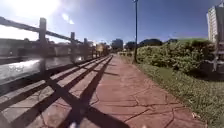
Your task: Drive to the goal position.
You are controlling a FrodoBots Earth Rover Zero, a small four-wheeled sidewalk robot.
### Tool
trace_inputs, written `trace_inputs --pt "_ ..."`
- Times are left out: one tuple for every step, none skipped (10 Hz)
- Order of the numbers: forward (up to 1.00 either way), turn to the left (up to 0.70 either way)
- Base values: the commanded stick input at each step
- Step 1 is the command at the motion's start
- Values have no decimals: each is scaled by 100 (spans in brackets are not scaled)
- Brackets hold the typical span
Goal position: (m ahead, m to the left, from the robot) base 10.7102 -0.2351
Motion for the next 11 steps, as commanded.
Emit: trace_inputs --pt "85 0" --pt "85 0" --pt "85 0" --pt "85 0" --pt "85 0" --pt "85 0" --pt "85 0" --pt "85 0" --pt "85 0" --pt "85 0" --pt "85 0"
